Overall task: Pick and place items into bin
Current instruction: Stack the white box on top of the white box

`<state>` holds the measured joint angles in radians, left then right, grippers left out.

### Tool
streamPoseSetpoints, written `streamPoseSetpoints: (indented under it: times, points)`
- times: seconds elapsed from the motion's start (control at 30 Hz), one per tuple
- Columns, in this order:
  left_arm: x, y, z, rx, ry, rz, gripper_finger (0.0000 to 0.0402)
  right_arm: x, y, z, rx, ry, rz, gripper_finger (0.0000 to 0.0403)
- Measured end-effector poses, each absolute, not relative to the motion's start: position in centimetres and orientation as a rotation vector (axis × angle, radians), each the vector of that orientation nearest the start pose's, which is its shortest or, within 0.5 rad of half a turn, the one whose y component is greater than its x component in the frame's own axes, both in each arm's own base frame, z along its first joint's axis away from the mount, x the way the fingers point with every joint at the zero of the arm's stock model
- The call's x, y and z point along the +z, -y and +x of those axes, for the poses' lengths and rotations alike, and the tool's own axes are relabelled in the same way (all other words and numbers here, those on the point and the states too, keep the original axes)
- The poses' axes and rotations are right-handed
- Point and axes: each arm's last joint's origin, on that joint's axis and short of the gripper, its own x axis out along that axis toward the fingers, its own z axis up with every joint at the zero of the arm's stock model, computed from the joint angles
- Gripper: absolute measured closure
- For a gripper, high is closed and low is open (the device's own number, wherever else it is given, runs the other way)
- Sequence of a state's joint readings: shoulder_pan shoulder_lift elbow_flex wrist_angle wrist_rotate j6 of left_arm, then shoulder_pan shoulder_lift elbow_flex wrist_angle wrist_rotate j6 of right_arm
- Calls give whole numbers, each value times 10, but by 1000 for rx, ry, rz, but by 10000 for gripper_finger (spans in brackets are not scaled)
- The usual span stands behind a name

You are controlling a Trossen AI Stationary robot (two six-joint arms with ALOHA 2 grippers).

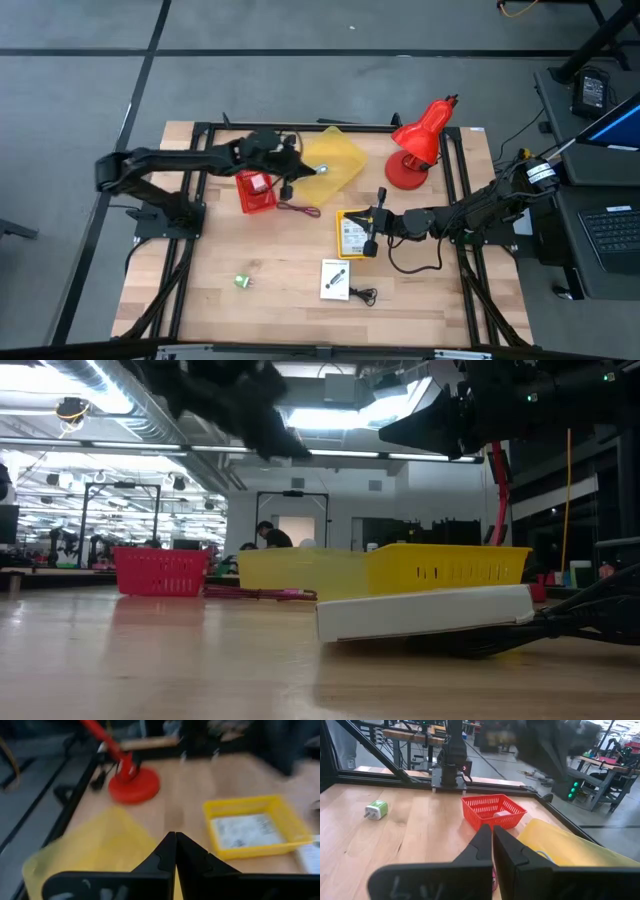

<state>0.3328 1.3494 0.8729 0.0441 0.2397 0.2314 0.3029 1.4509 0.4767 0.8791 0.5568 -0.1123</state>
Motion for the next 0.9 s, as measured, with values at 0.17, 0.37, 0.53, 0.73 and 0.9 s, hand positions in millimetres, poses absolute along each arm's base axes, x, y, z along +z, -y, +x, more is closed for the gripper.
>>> streamPoseSetpoints:
  times: [0.17,0.37,0.53,0.73,0.9]
  points:
    - [264,-69,248,4,-340,88,400,188,-65,260,-248,-102,-151,402]
    - [250,-39,213,-61,-209,85,400,188,-65,260,-248,-102,-150,402]
    - [238,-17,192,-143,-147,87,401,188,-65,260,-249,-100,-137,402]
    - [225,2,176,-237,-113,84,399,188,-65,260,-250,-93,-96,402]
    - [216,14,170,-305,-78,88,400,193,-67,263,-239,-73,-87,402]
